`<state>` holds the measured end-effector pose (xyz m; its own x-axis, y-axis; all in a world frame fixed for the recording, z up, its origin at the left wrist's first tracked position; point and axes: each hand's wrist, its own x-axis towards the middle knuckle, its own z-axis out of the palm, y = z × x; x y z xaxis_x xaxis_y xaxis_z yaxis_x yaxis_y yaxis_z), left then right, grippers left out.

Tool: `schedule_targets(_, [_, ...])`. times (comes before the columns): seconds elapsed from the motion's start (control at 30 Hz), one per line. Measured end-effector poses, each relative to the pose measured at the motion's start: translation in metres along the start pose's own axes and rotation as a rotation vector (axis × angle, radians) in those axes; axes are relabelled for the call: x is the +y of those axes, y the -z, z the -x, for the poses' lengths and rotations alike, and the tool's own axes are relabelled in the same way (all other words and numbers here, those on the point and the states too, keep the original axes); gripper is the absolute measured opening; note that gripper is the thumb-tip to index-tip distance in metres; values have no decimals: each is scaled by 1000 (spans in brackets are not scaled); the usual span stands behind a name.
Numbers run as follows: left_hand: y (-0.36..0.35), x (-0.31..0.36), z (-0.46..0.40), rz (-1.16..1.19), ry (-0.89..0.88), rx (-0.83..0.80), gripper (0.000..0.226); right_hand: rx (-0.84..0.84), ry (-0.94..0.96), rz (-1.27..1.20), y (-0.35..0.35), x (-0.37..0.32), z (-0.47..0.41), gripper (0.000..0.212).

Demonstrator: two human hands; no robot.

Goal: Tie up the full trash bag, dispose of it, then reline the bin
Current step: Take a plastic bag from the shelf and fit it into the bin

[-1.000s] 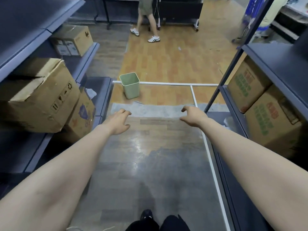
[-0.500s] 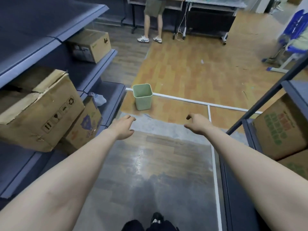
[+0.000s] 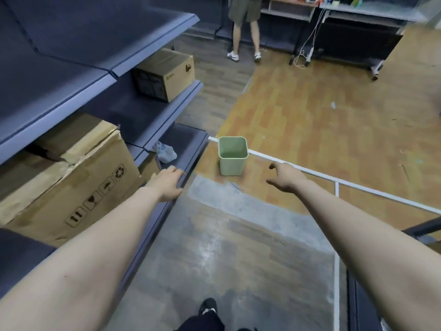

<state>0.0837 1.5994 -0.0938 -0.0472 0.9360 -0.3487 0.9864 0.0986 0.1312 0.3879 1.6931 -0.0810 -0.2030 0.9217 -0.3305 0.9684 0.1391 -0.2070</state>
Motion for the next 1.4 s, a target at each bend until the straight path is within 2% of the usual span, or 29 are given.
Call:
schedule_targets(0.27, [24, -3, -90, 29, 53, 2, 51, -46, 45, 48, 31, 0, -108, 51])
schedule_targets(0.57, [36, 0, -171, 104, 183, -9, 54, -102, 195, 128, 61, -21, -238, 50])
schedule_targets(0.77, [43, -22, -212, 133, 285, -29, 54, -181, 281, 148, 64, -54, -309, 52])
schedule_targets(1.03, [53, -69, -288, 159, 390, -61, 55, -194, 362, 205, 69, -101, -410, 47])
schedule_targets(1.4, [38, -75, -391, 197, 484, -138, 51, -309, 469, 282, 60, -113, -538, 48])
